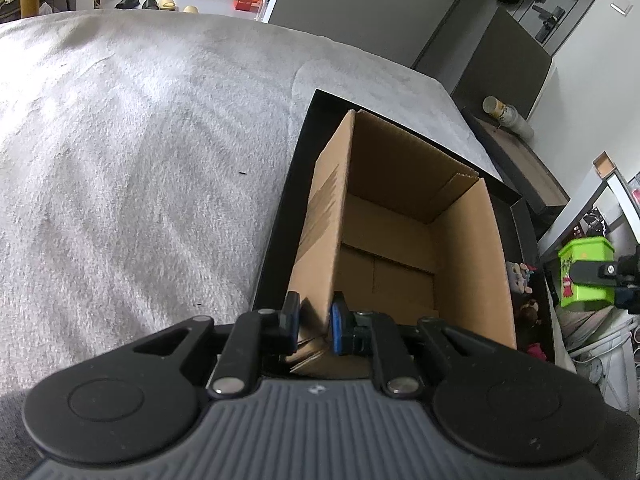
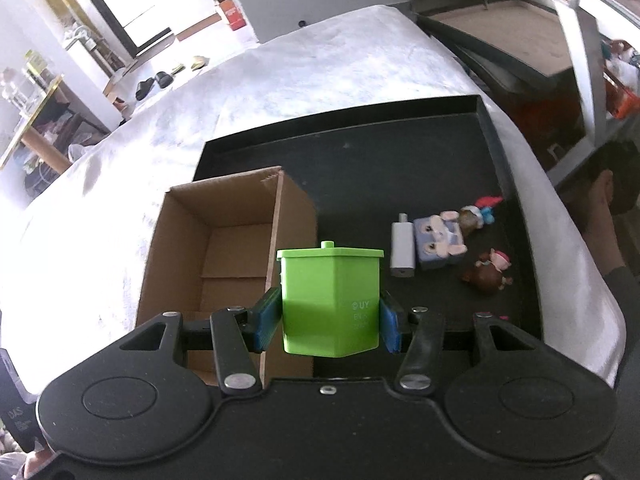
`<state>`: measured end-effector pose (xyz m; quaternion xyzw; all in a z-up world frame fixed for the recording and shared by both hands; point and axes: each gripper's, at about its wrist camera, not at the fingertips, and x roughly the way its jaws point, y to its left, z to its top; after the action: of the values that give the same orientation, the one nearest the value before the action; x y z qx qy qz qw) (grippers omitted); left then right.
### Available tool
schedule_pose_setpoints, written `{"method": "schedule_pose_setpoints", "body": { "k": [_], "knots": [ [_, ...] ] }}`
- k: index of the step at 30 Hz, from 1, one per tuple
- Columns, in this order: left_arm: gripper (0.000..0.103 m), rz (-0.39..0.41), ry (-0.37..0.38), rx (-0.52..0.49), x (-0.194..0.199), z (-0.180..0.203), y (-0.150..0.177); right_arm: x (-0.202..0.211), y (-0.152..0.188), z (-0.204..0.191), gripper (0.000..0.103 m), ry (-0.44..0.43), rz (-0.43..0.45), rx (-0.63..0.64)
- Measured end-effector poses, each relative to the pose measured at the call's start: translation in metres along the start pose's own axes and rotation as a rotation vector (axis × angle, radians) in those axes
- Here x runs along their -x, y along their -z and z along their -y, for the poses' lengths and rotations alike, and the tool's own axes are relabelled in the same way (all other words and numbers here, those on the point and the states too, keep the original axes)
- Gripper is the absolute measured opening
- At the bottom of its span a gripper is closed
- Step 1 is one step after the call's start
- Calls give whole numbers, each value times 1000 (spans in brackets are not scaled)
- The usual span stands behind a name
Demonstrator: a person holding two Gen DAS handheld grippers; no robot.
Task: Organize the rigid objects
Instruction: 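Carry the green cup over the box and open the right gripper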
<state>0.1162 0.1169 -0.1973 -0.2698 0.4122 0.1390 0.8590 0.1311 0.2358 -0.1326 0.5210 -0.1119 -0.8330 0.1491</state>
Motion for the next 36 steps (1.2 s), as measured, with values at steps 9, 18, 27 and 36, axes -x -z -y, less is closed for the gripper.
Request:
{"method": "schedule_pose_setpoints", "body": {
  "k": [9, 18, 27, 36],
  "knots": [
    [16, 4, 32, 16, -1, -5, 1, -12, -7, -43, 50, -32, -2, 60],
    [16, 21, 27, 75, 0, -10, 1, -32, -11, -80, 50, -25, -27, 115],
    [17, 11, 45, 94, -6, -14, -1, -54, -19, -108, 50, 15, -39, 169],
    [17, 16, 56, 109, -7, -17, 0, -74, -32, -130, 51, 23, -37, 214]
  ]
}}
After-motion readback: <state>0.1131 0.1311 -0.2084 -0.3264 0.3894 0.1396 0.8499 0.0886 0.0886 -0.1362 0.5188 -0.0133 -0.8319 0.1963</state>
